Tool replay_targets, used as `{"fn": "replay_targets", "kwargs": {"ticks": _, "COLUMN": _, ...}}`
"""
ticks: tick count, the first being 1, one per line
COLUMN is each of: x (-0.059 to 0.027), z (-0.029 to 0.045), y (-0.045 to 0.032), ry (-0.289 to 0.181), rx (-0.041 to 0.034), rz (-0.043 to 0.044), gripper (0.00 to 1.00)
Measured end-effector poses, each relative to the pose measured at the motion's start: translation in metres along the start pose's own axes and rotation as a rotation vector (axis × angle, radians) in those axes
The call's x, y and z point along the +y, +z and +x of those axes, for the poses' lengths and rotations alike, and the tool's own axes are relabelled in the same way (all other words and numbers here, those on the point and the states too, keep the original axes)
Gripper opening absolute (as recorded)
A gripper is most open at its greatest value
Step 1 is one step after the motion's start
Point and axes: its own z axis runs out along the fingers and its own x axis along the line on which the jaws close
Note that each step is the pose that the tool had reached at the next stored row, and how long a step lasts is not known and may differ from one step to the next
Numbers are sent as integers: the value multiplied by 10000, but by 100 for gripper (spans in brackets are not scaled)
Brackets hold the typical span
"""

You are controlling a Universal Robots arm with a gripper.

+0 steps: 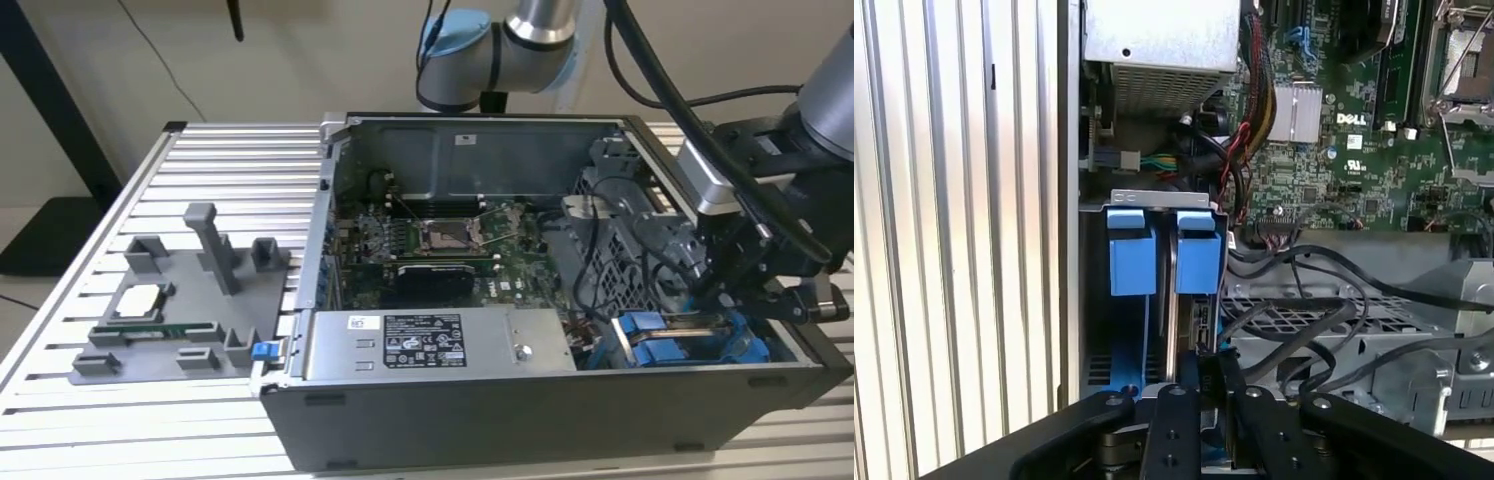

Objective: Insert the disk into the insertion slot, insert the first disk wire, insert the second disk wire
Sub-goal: 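Insert the first disk wire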

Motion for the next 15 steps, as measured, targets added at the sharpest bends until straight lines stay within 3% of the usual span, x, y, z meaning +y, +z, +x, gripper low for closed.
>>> {"fn": "replay_targets", "kwargs": {"ticks": 9, "x": -50, "z": 8, "y": 53, "ry": 45, "rx": 79, "rz": -354, "gripper": 0}}
{"fn": "replay_targets", "kwargs": {"ticks": 15, "x": -88, "z": 13, "y": 85, "ry": 86, "rx": 127, "rz": -663, "gripper": 0}}
